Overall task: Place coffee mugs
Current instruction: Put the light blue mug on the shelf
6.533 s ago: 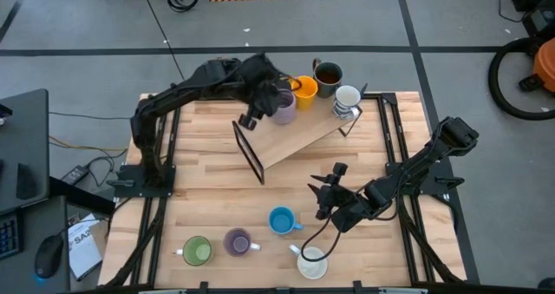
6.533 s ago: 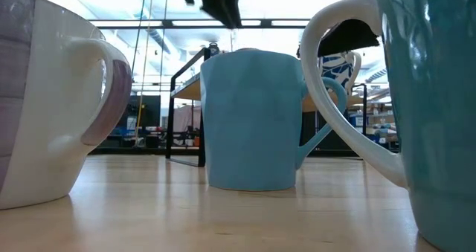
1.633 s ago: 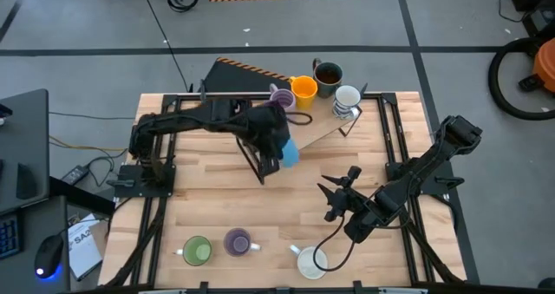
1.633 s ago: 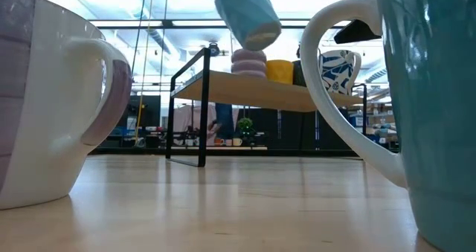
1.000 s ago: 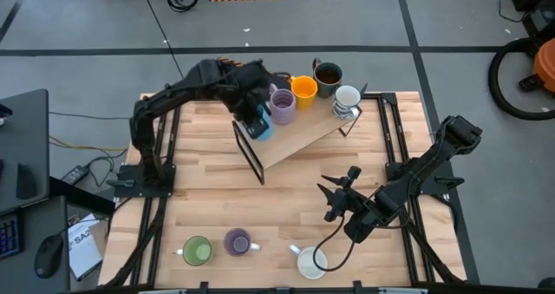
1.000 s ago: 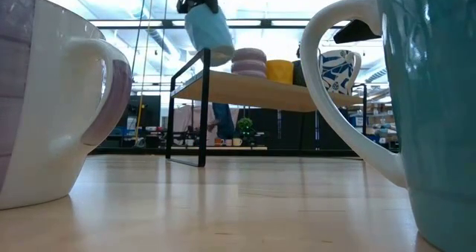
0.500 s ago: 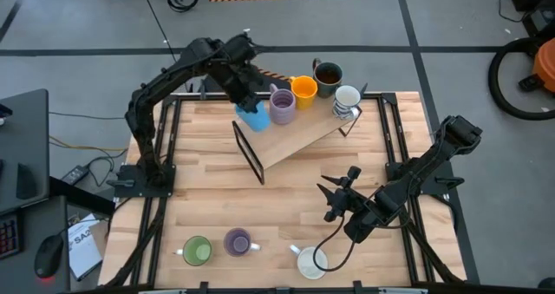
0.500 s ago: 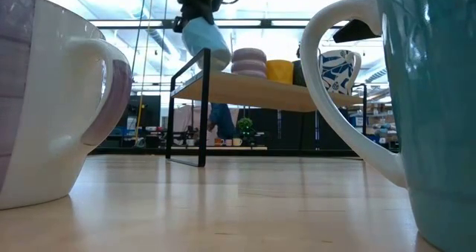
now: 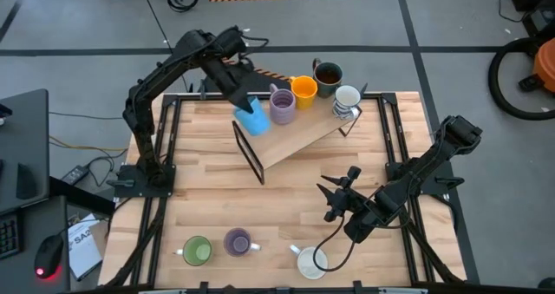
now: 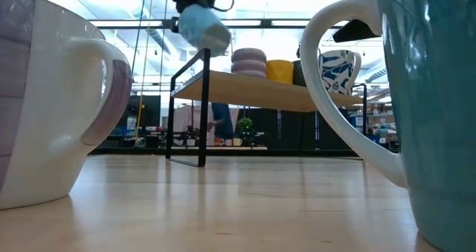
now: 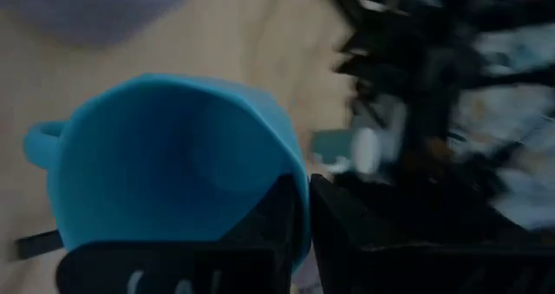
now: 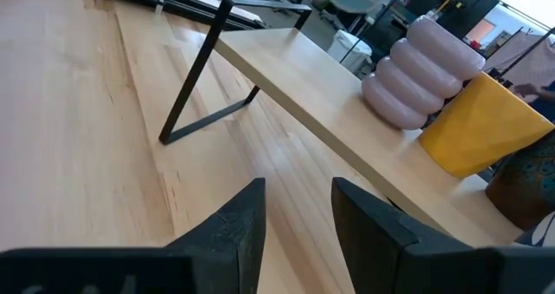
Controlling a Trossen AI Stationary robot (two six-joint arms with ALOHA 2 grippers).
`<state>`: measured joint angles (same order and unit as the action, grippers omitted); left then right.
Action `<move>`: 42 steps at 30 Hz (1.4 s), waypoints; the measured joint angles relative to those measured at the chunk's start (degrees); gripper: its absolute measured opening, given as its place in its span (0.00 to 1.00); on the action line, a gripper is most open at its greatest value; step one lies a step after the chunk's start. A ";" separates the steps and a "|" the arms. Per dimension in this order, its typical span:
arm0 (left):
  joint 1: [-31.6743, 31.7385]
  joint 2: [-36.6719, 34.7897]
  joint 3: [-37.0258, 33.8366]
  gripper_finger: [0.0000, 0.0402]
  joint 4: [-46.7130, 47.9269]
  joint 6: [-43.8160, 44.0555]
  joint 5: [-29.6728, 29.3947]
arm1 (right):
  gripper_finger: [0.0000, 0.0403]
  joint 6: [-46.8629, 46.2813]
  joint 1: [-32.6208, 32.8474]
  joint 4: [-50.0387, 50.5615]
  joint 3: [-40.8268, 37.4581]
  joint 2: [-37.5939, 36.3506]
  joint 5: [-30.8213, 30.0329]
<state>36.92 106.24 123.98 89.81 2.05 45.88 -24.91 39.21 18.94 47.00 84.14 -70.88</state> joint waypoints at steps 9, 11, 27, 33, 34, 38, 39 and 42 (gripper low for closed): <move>0.35 -0.02 0.00 0.08 0.19 -4.51 7.74 | 0.34 0.02 -0.01 0.00 0.00 0.00 0.01; 0.57 -0.01 0.00 0.08 0.18 -4.70 7.33 | 0.34 0.02 -0.01 0.00 0.00 -0.02 0.01; -5.19 0.00 0.00 0.08 -0.70 -3.44 -34.55 | 0.34 0.02 0.03 -0.14 0.00 -0.02 0.01; -10.37 0.03 0.00 0.08 -3.21 -1.49 -43.67 | 0.34 0.02 0.03 -0.46 0.00 -0.02 0.01; -11.10 0.33 0.03 0.08 -3.29 -0.64 -44.31 | 0.34 0.02 0.03 -0.46 0.00 -0.02 0.01; -13.21 1.41 0.02 0.08 -3.66 3.05 -44.70 | 0.34 0.47 0.03 -0.96 0.00 -0.02 0.01; -13.83 1.64 0.07 0.08 -3.72 3.64 -44.90 | 0.34 0.70 0.03 -1.09 0.00 -0.02 0.01; -14.96 3.24 0.07 0.08 -3.66 6.14 -44.68 | 0.34 1.84 0.01 -2.35 -0.02 -0.02 0.01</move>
<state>21.96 109.48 124.05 86.15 8.19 1.20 -23.07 39.22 16.59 46.98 84.12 -70.87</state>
